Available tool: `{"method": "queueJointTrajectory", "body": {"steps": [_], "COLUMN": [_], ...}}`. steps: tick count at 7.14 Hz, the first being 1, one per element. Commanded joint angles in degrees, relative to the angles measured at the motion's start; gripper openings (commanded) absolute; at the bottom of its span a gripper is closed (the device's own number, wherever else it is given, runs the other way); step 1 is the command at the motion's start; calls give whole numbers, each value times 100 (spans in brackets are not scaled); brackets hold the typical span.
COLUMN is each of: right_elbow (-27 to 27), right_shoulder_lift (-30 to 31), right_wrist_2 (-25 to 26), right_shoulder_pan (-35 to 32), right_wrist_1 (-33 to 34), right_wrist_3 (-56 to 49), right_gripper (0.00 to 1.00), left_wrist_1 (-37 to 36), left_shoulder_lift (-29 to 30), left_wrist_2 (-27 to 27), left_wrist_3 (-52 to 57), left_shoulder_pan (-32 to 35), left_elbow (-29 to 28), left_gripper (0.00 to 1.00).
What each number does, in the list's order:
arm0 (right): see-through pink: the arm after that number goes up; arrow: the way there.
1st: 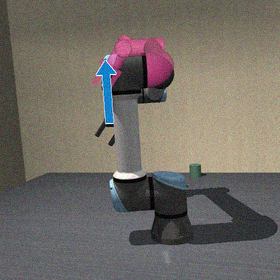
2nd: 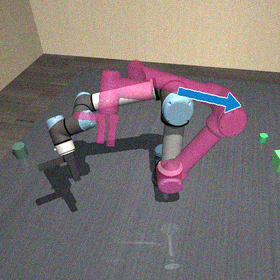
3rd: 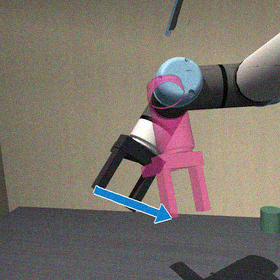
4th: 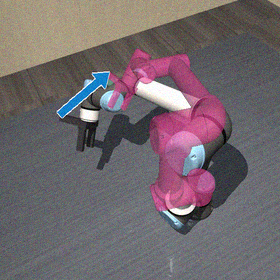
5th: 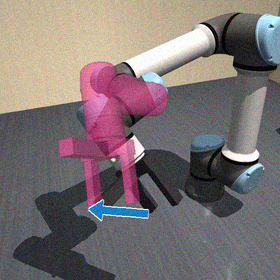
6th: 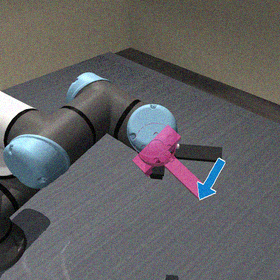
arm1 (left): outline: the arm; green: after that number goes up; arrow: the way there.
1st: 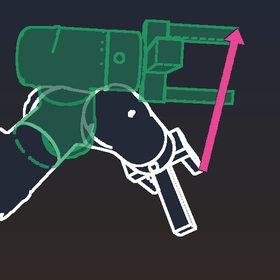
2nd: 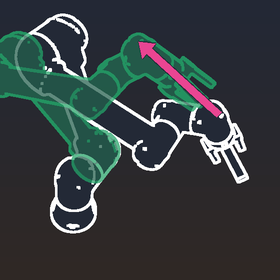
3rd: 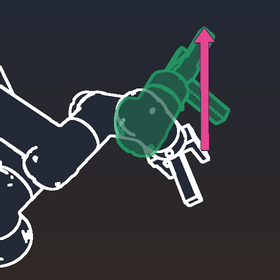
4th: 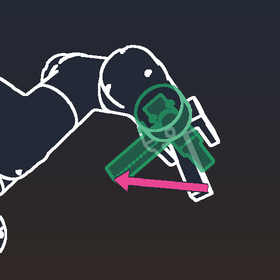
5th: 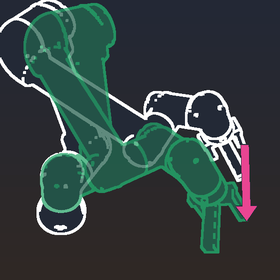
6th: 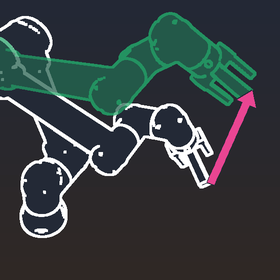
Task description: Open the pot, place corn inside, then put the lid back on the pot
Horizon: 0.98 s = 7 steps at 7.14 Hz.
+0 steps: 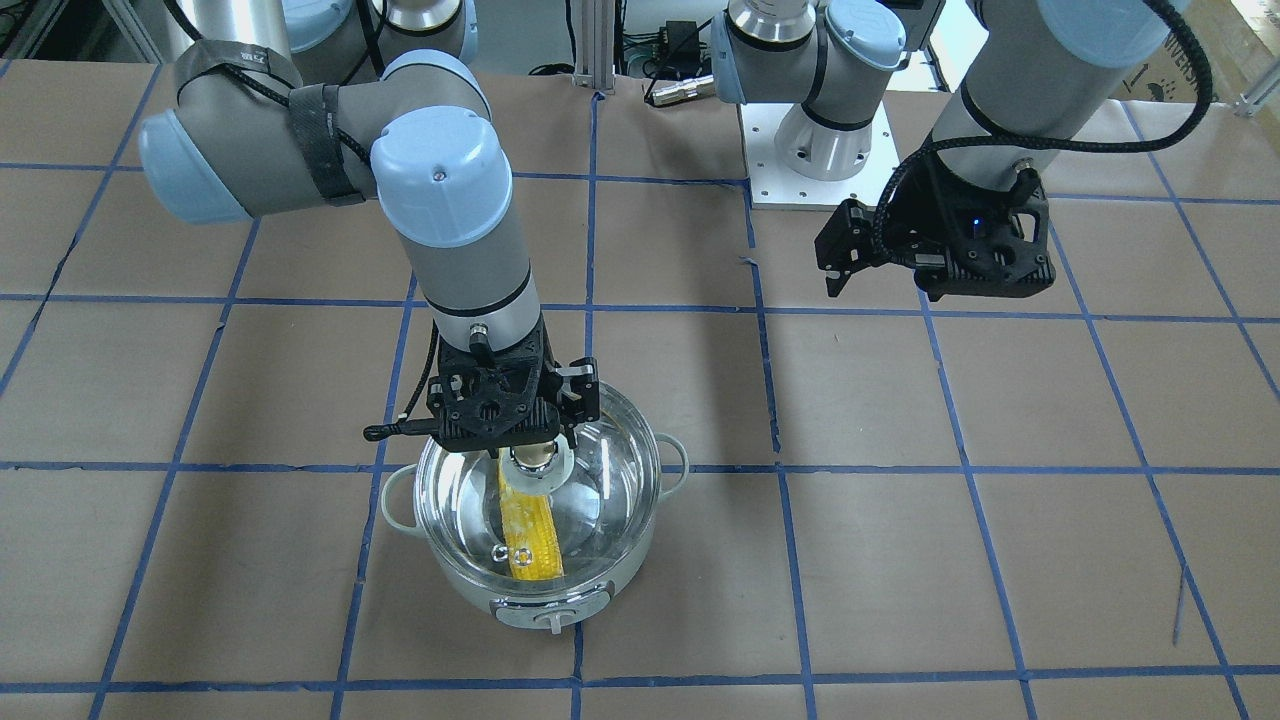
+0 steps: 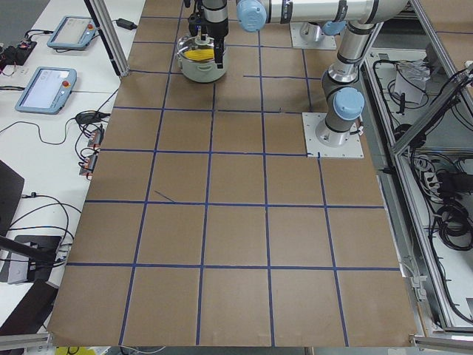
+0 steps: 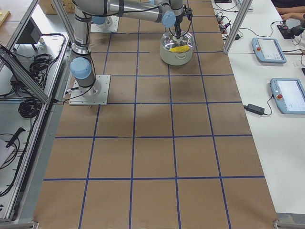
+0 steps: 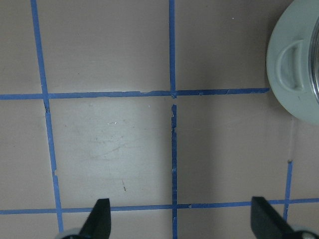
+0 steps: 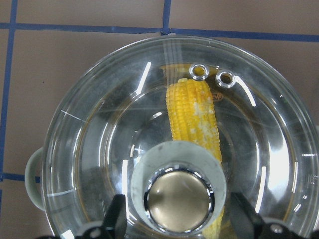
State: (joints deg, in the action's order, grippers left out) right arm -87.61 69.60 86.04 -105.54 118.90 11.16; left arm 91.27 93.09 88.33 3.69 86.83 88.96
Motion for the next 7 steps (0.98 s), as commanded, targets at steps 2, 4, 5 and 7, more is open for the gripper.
{"method": "queueJointTrajectory", "body": {"steps": [2,4,5,7], "right_elbow": [33,33,42,42], "right_shoulder_lift": [62,298,438,763], "right_wrist_2": [-9,9,18,79], "right_shoulder_pan": [173,472,630,824], "right_wrist_1": [27,-60,-356,-1620], "right_wrist_3": [0,-43,-70,-35], "right_gripper": [99,100,100,100], "left_wrist_1": [-12,-117,-118,-118], "left_shoulder_lift": [17,-27,-27,-10], "left_wrist_2": [70,18,52,61], "left_wrist_3": [9,70,105,114], "left_shoulder_pan": [9,-8,0,-9], "left_elbow": [-1,-1,86,43], "left_gripper": [100,100,100,100]}}
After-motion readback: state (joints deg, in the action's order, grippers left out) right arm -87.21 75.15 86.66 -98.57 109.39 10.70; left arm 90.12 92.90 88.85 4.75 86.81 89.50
